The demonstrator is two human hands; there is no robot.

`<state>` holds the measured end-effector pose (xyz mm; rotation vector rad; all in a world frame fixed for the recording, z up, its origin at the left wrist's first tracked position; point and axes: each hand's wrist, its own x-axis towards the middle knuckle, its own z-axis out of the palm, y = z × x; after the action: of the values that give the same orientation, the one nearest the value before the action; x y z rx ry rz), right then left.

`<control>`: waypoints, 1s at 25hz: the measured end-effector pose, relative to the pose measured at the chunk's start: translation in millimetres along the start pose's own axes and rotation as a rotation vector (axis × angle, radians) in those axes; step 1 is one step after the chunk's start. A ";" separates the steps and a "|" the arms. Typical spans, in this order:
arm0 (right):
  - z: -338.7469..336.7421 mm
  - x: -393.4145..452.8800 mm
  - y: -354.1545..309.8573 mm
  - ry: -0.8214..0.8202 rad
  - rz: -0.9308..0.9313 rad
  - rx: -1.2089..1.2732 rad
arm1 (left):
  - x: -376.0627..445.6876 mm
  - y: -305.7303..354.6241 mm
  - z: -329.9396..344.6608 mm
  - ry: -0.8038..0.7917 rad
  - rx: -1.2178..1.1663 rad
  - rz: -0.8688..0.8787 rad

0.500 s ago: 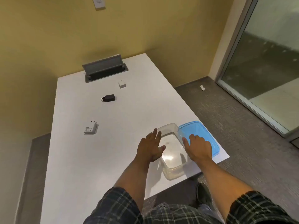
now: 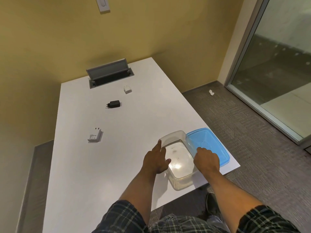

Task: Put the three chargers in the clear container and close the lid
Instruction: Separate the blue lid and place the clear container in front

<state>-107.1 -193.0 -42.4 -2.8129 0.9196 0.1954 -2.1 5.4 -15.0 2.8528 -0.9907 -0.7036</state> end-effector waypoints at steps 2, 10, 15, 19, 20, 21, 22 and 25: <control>1.2 -0.4 -0.2 -0.031 0.026 0.082 | -2.4 -1.0 0.6 -0.013 0.009 -0.005; -4.0 8.4 -16.2 -0.048 -0.077 0.152 | -10.3 -23.5 -11.2 0.069 0.049 -0.071; -10.5 20.3 -47.5 -0.088 -0.316 0.108 | -18.7 -58.4 -16.9 0.091 -0.176 -0.270; -14.7 30.9 -80.2 -0.070 -0.483 0.053 | -36.5 -83.8 -5.5 0.090 -0.396 -0.386; -14.2 32.6 -88.1 -0.061 -0.519 0.043 | -42.3 -88.1 -1.2 0.101 -0.436 -0.408; -13.9 34.2 -95.8 -0.055 -0.561 0.027 | -47.5 -91.4 2.9 0.110 -0.483 -0.432; -13.8 36.1 -103.7 -0.056 -0.603 0.011 | -52.3 -94.3 6.6 0.120 -0.533 -0.458; -16.0 43.1 -125.3 -0.071 -0.665 0.003 | -65.4 -101.4 12.5 0.155 -0.608 -0.536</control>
<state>3.0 -121.5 -18.8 -2.9013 -0.0574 0.1924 5.9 126.4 -18.2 2.5435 0.0422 -0.6475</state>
